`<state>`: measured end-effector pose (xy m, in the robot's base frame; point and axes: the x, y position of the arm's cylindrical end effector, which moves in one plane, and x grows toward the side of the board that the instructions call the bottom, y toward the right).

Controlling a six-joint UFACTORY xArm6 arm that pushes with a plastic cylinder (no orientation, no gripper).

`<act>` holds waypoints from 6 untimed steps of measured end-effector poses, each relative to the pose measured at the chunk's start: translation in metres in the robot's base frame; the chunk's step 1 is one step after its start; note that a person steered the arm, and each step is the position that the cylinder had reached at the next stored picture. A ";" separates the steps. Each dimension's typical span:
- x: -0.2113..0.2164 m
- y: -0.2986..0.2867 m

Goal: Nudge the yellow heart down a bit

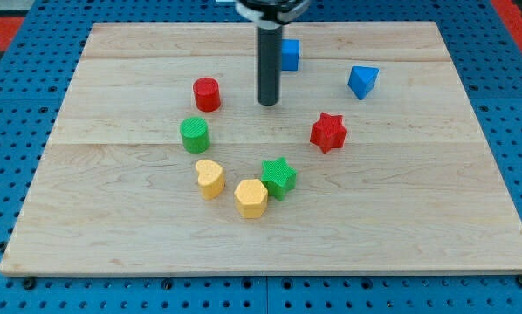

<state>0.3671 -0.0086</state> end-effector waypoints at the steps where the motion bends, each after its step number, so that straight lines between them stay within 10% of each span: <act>1: -0.014 -0.036; 3: -0.011 -0.035; 6: 0.102 -0.023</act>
